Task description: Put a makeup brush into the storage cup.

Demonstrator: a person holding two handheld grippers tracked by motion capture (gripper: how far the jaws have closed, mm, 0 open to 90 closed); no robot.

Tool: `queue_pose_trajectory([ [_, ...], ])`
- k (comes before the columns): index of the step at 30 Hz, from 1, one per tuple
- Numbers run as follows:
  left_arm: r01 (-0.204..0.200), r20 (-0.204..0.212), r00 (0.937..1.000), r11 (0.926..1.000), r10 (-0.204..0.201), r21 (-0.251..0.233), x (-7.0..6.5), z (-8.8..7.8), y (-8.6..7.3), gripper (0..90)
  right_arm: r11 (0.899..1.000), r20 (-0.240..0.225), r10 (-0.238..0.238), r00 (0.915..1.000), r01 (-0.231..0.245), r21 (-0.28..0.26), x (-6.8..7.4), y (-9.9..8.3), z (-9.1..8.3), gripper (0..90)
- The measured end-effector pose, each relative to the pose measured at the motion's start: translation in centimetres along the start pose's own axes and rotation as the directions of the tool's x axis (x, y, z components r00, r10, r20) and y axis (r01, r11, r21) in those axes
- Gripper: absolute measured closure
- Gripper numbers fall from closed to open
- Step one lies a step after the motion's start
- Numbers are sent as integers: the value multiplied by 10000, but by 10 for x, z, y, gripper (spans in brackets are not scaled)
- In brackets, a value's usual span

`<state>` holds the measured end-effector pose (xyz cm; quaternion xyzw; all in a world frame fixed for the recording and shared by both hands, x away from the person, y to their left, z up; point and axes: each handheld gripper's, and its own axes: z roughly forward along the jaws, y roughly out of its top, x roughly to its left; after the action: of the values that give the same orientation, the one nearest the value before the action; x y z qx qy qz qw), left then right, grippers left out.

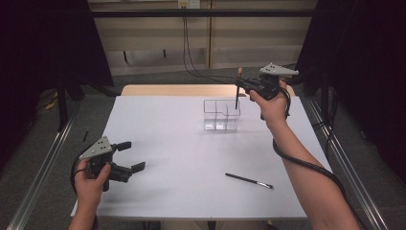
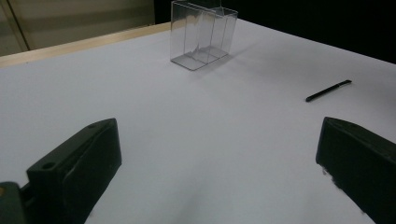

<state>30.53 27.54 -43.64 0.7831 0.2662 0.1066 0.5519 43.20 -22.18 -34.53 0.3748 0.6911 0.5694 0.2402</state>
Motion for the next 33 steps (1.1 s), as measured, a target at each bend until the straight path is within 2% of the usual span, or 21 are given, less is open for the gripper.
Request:
queue_pose_trajectory([
  [21, -55, -48, 10000, 10000, 55, 19, 0, -1, 0, 2, 9997, 60, 139, 9999, -138, -184, -4, -14, 4, 844],
  [33, -34, 1, 10000, 9999, 34, 100, 0, -1, 0, 2, 10000, 83, 1, 10000, -1, -86, -4, -20, 5, 843],
])
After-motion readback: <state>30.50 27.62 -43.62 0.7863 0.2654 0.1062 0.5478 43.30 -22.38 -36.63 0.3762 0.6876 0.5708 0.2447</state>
